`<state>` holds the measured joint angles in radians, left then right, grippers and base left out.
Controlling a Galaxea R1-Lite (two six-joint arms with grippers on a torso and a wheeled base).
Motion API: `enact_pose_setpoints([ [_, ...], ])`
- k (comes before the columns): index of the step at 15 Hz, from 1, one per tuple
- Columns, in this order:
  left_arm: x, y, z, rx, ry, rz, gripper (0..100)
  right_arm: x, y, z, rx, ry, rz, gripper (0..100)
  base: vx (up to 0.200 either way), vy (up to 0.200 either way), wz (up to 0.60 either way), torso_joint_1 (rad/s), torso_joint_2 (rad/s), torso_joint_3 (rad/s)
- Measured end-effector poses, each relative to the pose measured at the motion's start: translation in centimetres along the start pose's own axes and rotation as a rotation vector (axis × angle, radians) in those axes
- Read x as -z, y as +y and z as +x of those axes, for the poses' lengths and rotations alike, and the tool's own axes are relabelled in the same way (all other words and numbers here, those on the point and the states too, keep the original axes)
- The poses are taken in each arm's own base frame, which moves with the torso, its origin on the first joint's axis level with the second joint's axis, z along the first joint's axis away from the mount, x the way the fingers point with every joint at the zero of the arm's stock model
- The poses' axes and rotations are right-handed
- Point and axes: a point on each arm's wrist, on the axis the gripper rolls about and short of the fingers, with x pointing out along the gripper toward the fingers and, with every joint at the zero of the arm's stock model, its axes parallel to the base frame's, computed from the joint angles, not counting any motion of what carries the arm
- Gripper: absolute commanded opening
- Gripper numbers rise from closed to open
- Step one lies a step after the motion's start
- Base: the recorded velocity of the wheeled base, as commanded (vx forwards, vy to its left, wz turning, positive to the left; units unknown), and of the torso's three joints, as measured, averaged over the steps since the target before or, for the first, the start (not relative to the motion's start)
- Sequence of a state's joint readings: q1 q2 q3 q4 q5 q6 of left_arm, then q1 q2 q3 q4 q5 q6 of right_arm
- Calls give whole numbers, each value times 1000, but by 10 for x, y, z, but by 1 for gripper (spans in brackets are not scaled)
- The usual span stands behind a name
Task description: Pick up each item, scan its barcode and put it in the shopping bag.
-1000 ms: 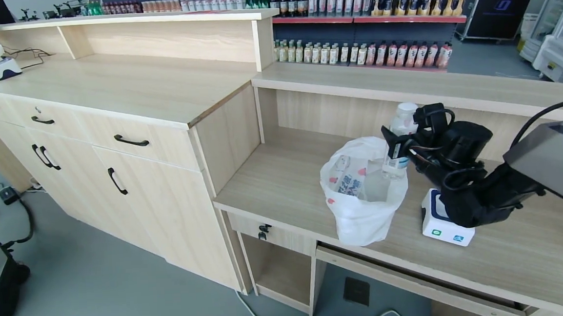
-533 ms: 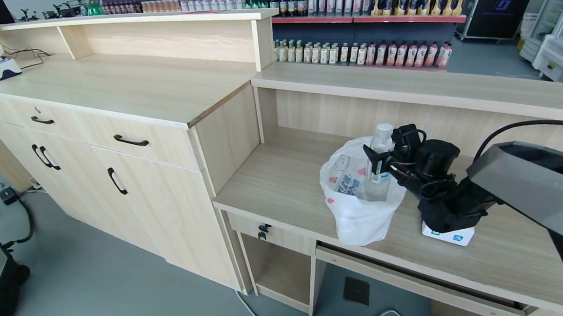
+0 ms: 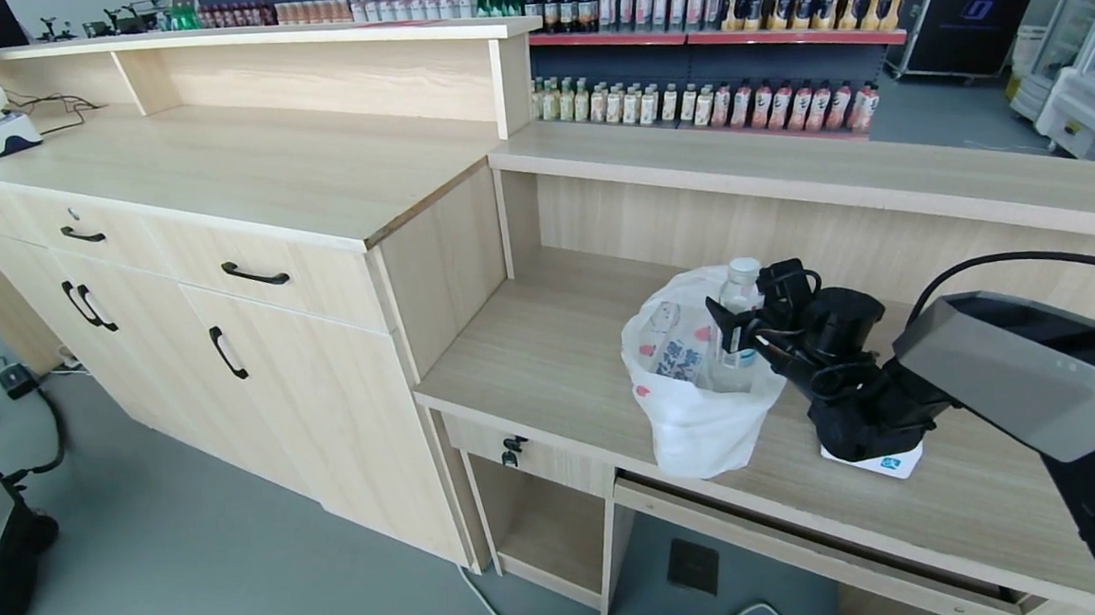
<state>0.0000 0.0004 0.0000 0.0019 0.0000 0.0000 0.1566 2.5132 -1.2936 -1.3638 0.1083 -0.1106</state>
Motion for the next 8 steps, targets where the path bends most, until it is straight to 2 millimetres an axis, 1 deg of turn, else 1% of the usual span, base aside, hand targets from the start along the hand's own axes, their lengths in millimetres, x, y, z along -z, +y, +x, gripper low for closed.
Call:
enact_pose_setpoints([
  [2,0,0,0,0,0,0,100,4,-2,-2,2,13,1,0,0,0,0,0,0,0],
  [3,0,0,0,0,0,0,100,6,-2,-4,2,21,1,100,0,0,0,0,0,0],
  [5,0,0,0,0,0,0,100,10,-1,-7,0,48,2,100,0,0,0,0,0,0],
  [7,0,0,0,0,0,0,100,8,-2,-8,3,44,1,100,0,0,0,0,0,0],
  [8,0,0,0,0,0,0,100,3,-1,-8,1,40,1,100,0,0,0,0,0,0],
])
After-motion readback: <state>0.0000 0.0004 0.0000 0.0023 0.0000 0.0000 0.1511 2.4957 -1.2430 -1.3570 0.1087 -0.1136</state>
